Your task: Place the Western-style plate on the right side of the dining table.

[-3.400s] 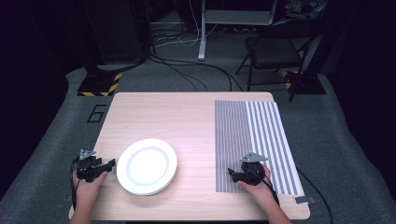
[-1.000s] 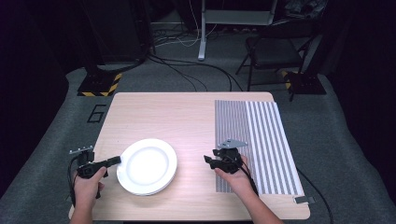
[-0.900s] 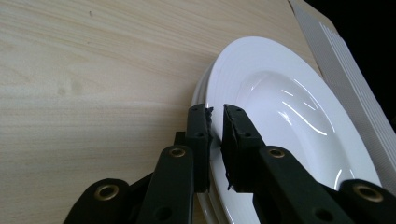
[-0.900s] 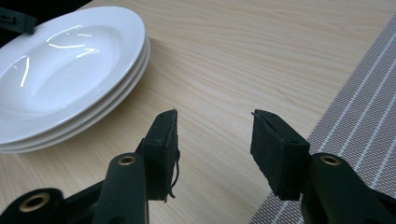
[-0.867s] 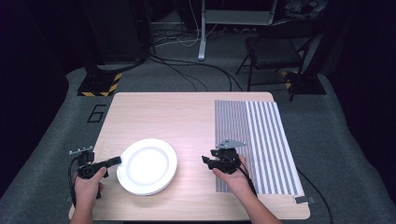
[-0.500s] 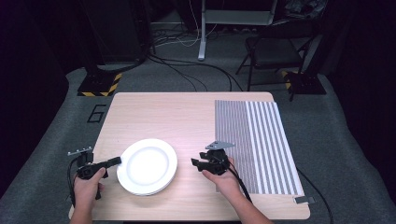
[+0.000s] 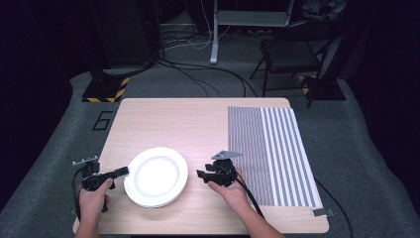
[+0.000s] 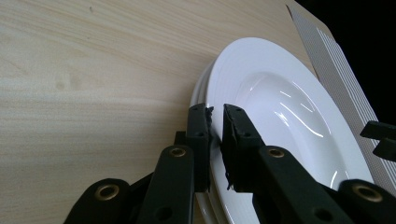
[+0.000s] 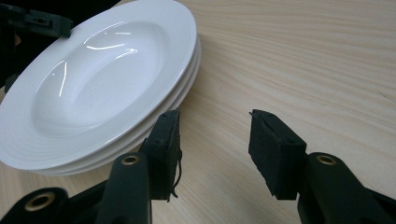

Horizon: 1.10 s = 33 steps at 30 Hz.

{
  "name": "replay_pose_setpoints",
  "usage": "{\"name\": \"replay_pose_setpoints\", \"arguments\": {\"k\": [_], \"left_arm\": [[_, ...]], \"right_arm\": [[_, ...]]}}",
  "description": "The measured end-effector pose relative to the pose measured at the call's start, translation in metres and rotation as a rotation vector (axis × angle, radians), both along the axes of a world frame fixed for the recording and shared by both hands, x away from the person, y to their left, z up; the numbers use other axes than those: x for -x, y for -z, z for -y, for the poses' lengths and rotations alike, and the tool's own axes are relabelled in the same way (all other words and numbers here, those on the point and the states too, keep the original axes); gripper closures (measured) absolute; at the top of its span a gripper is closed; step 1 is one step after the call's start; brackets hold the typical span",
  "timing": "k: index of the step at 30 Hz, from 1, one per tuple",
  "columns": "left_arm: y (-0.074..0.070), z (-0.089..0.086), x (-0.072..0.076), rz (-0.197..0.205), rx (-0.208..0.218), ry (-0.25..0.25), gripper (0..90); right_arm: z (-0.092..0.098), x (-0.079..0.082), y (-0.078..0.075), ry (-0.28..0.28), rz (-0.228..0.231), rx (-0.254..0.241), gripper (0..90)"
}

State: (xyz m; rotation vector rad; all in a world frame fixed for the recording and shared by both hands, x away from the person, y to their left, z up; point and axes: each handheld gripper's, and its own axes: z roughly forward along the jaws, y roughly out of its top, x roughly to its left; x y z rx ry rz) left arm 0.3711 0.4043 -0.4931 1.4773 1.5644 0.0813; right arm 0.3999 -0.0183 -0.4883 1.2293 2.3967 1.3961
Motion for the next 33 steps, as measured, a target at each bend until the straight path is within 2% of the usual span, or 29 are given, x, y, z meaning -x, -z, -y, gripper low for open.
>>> {"name": "replay_pose_setpoints", "arguments": {"k": [10,16,20,27,33], "left_arm": [[-0.001,0.002,0.001,0.011,-0.023,0.0,81.2],[0.0,0.001,0.0,0.012,-0.007,0.0,81.3],[0.0,0.001,0.001,0.014,-0.015,0.0,81.2],[0.001,0.001,0.001,0.013,0.006,-0.004,81.3],[0.001,0.0,0.001,0.015,0.009,-0.004,81.3]], "right_arm": [[-0.015,0.001,0.003,-0.026,-0.007,-0.011,52.1],[-0.02,0.002,0.003,-0.031,-0.011,-0.024,52.7],[-0.024,0.002,0.002,-0.039,-0.006,-0.021,52.9],[-0.032,0.003,0.0,-0.055,-0.003,-0.044,51.2],[-0.039,0.003,0.002,-0.063,-0.021,-0.041,50.7]]}}
